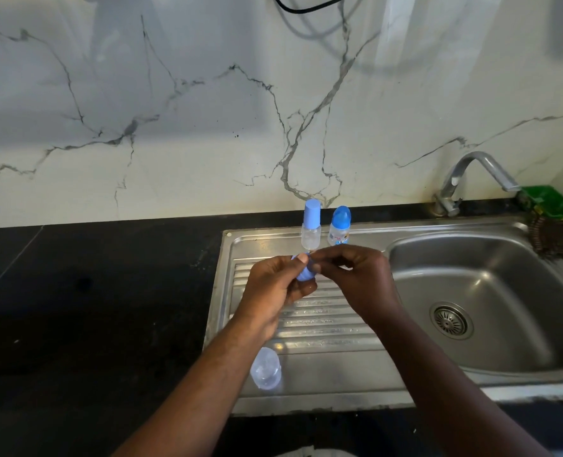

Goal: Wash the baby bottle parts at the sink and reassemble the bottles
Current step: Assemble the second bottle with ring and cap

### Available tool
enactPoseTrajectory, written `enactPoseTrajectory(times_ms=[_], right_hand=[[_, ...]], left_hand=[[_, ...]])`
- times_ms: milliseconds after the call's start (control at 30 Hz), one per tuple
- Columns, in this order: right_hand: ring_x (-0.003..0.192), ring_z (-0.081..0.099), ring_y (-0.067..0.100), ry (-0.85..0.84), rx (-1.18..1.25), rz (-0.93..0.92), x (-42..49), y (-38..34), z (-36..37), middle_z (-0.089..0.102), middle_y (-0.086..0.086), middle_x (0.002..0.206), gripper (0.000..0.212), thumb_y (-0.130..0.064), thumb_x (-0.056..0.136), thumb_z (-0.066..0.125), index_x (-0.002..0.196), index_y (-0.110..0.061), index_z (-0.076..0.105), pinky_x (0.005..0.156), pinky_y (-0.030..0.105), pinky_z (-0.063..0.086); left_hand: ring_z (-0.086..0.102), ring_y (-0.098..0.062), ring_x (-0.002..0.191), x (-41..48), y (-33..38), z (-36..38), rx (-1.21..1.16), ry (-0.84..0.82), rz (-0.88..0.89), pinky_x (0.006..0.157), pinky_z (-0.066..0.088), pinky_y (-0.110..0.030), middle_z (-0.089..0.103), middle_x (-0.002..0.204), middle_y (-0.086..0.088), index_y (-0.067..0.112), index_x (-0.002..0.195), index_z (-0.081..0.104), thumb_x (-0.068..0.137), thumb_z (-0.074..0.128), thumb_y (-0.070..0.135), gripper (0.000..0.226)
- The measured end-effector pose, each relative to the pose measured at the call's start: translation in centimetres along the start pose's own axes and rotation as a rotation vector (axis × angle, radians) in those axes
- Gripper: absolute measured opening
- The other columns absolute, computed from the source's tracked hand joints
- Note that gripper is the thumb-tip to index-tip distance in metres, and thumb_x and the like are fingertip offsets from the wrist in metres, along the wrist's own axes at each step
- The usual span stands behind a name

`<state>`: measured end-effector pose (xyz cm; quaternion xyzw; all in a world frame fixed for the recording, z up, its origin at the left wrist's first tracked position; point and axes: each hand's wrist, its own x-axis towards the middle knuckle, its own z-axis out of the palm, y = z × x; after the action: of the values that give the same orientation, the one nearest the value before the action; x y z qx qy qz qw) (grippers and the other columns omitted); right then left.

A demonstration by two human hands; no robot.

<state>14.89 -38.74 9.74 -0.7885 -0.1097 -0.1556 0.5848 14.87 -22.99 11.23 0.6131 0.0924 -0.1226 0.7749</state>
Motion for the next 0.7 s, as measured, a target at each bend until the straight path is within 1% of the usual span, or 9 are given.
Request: enactPoseTrajectory(times_ms=[67, 100, 167, 233, 300, 400, 500, 600, 700], right_hand=[[0.091, 0.073, 0.017, -0.039, 0.090, 0.087, 0.1, 0.2, 0.0, 0.077, -0.001, 0.094, 0.020, -0.003, 0.084, 0.075, 0.103, -0.009, 0.077, 0.087, 0.041, 0.059], [0.092, 0.073, 0.019, -0.045, 0.128, 0.123, 0.2, 0.2, 0.0, 0.077, 0.001, 0.095, 0.020, -0.003, 0.085, 0.075, 0.104, -0.008, 0.076, 0.087, 0.043, 0.059], [0.090, 0.074, 0.022, -0.039, 0.203, 0.180, 0.4, 0.0, -0.1, 0.077, 0.006, 0.094, 0.020, -0.002, 0.085, 0.074, 0.105, -0.005, 0.074, 0.087, 0.046, 0.059], [0.090, 0.074, 0.023, -0.043, 0.238, 0.200, 0.6, -0.2, -0.1, 0.076, 0.009, 0.094, 0.022, -0.001, 0.085, 0.073, 0.107, -0.002, 0.073, 0.087, 0.047, 0.059], [0.092, 0.074, 0.022, -0.048, 0.236, 0.196, 0.8, -0.4, -0.2, 0.076, 0.007, 0.097, 0.025, -0.001, 0.086, 0.072, 0.111, -0.005, 0.072, 0.087, 0.047, 0.059], [0.092, 0.073, 0.021, -0.068, 0.192, 0.164, 1.1, -0.6, -0.4, 0.076, 0.003, 0.099, 0.033, -0.002, 0.087, 0.072, 0.118, -0.012, 0.070, 0.089, 0.048, 0.058], [0.090, 0.073, 0.016, -0.115, 0.117, 0.118, 1.6, -1.0, -0.8, 0.076, 0.000, 0.092, 0.036, -0.001, 0.084, 0.075, 0.117, -0.015, 0.071, 0.091, 0.042, 0.058], [0.092, 0.072, 0.010, -0.147, 0.062, 0.073, 1.9, -1.3, -1.2, 0.077, -0.005, 0.096, 0.036, -0.001, 0.080, 0.078, 0.113, -0.017, 0.074, 0.090, 0.031, 0.057], [0.090, 0.073, 0.010, -0.158, 0.066, 0.057, 2.3, -1.5, -1.8, 0.077, -0.002, 0.099, 0.031, -0.002, 0.080, 0.078, 0.109, -0.011, 0.076, 0.082, 0.021, 0.057]], left_hand=[[0.072, -0.032, 0.090, -0.1, -0.2, 0.0, 0.074, 0.015, 0.065, 0.092, 0.055, -0.049, 0.077, 0.090, -0.007, 0.004, 0.104, 0.069, 0.095, 0.067, 0.021, 0.019], [0.073, -0.033, 0.092, -0.2, -0.3, 0.0, 0.087, 0.022, 0.092, 0.091, 0.058, -0.048, 0.077, 0.093, -0.006, 0.007, 0.110, 0.065, 0.093, 0.069, 0.020, 0.023], [0.074, -0.031, 0.096, -0.2, -0.3, -0.3, 0.057, 0.004, 0.137, 0.081, 0.062, -0.042, 0.071, 0.108, -0.006, 0.015, 0.123, 0.055, 0.087, 0.074, 0.014, 0.041], [0.073, -0.028, 0.100, -0.1, -0.1, -0.7, 0.088, -0.070, 0.196, 0.079, 0.062, -0.040, 0.063, 0.121, -0.005, 0.022, 0.131, 0.053, 0.085, 0.075, 0.006, 0.053], [0.072, -0.025, 0.102, 0.2, 0.2, -0.9, 0.179, -0.118, 0.264, 0.077, 0.062, -0.035, 0.064, 0.125, -0.005, 0.021, 0.128, 0.060, 0.086, 0.074, 0.002, 0.049], [0.073, -0.024, 0.099, 0.4, 0.6, -0.9, 0.162, -0.072, 0.280, 0.073, 0.061, -0.030, 0.069, 0.117, -0.004, 0.017, 0.122, 0.065, 0.084, 0.076, 0.001, 0.042], [0.074, -0.025, 0.097, 0.7, 0.6, -1.1, 0.126, -0.059, 0.256, 0.072, 0.061, -0.029, 0.073, 0.111, -0.003, 0.019, 0.120, 0.066, 0.083, 0.076, 0.008, 0.039], [0.073, -0.022, 0.100, 1.0, 0.6, -1.3, 0.169, -0.063, 0.271, 0.072, 0.060, -0.029, 0.075, 0.108, -0.001, 0.023, 0.116, 0.067, 0.080, 0.078, 0.015, 0.038], [0.072, -0.024, 0.103, 1.2, 0.7, -1.4, 0.176, -0.097, 0.291, 0.081, 0.061, -0.034, 0.076, 0.108, -0.004, 0.019, 0.116, 0.068, 0.069, 0.081, 0.023, 0.049]])
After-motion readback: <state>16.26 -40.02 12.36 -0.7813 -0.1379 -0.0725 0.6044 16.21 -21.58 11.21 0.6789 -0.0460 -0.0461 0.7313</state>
